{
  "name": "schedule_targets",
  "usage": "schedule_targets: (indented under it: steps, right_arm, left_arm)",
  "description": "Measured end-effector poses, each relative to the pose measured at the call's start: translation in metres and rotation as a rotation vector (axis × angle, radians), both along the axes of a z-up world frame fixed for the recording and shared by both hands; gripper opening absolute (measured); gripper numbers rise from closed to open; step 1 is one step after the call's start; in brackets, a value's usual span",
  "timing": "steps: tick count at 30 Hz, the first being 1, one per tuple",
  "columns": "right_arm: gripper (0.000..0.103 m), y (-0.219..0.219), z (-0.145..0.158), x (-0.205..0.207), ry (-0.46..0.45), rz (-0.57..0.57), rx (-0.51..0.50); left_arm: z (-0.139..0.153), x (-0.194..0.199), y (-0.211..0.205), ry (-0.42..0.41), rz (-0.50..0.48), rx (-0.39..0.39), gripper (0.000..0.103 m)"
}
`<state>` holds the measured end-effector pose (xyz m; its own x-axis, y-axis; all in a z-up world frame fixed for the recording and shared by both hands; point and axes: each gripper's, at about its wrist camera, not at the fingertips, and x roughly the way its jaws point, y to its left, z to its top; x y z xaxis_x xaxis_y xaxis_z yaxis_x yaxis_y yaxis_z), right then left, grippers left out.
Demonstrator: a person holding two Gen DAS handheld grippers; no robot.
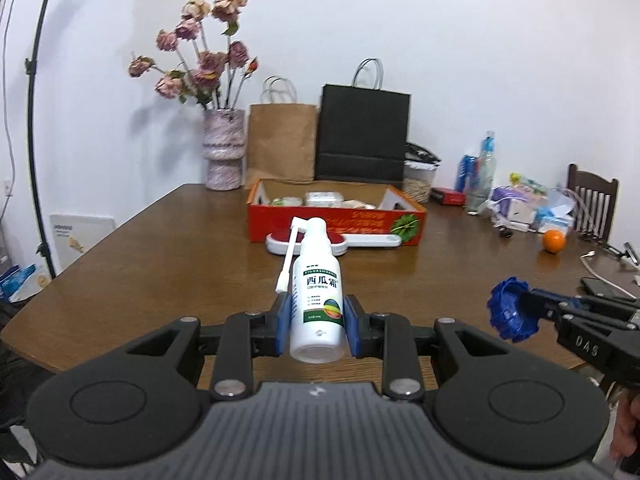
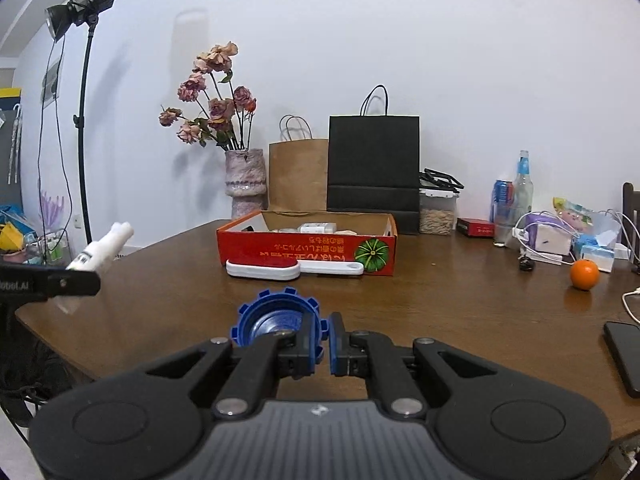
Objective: Organize rigid objects
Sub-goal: 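Carry the spray bottle and blue lid into the red box and release both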
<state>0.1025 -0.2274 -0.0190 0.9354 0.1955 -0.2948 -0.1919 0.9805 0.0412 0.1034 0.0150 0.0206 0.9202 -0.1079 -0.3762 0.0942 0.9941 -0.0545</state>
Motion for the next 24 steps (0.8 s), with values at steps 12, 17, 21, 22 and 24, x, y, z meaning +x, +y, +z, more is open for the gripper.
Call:
schedule_targets:
  steps: [12,17,21,22,24]
  right_arm:
    - [0.006,-0.004,-0.002,0.024,0.011,-0.031,0.025]
    - [0.006,-0.004,0.005,0.053,0.029,-0.009,0.010]
    - [0.006,-0.007,0.010,0.089,0.053,0.029,0.013]
    - [0.006,-0.006,0.012,0.100,0.052,0.033,0.004]
    - [0.006,-0.006,0.019,0.123,0.052,0.055,0.001]
  left_arm:
    - [-0.009,0.026,-0.004,0.033,-0.031,-0.022,0.028]
    - [-0.006,0.057,-0.006,0.033,-0.061,-0.033,0.028]
    - [-0.001,0.100,-0.011,0.024,-0.072,0.009,0.028]
    - [0.001,0.112,-0.011,0.018,-0.076,0.023,0.028]
    - [0.008,0.142,-0.011,0.020,-0.093,0.026,0.028]
